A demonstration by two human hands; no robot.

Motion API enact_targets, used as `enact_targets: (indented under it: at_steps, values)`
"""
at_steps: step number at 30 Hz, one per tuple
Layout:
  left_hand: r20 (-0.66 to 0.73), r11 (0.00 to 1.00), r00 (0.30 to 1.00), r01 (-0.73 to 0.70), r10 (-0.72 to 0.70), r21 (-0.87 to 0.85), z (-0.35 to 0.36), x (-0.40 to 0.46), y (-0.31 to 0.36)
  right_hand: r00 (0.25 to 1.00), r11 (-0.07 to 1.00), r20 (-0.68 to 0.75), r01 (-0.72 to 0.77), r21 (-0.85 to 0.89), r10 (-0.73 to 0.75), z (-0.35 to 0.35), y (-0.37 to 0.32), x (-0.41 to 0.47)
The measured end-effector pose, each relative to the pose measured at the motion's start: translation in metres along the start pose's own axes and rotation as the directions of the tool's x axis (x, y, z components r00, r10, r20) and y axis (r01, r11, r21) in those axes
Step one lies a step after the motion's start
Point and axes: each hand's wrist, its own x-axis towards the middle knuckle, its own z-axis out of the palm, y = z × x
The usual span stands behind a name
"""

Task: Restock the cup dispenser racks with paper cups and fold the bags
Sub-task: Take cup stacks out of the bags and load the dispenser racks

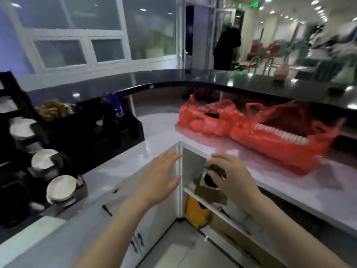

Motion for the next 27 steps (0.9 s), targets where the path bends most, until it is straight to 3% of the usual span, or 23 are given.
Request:
enact_targets:
  at_steps: [6,8,11,13,16,22,27]
  values:
    - [0.119,0.982,0.988,-0.08,0.101,-0.172,0.087,0.09,0.03,0.963,0.96,-0.065,-0.266,-0.091,0.261,-0.029,0.109,-0.028]
    - [0.102,0.966,0.983,-0.124,0.15,-0.226,0.115,0.125,0.038,0.938,0.933,-0.134,-0.335,-0.13,0.318,-0.04,0.141,-0.03]
    - [-0.092,0.892,0.957,-0.29,0.275,-0.346,0.145,0.182,0.054,0.88,0.879,-0.295,-0.436,-0.195,0.371,-0.061,0.191,-0.018]
    - [-0.282,0.799,0.88,-0.468,0.382,-0.378,0.159,0.225,0.064,0.819,0.832,-0.424,-0.509,-0.223,0.387,-0.079,0.22,-0.001]
    - [-0.385,0.721,0.813,-0.572,0.437,-0.391,0.175,0.3,0.081,0.746,0.777,-0.551,-0.576,-0.253,0.373,-0.104,0.255,0.03]
    - [-0.273,0.689,0.793,-0.609,0.545,-0.393,0.212,0.397,0.111,0.695,0.733,-0.625,-0.622,-0.274,0.356,-0.126,0.301,0.054]
    - [-0.229,0.683,0.74,-0.672,0.632,-0.286,0.233,0.433,0.114,0.688,0.74,-0.629,-0.623,-0.255,0.362,-0.125,0.321,0.055]
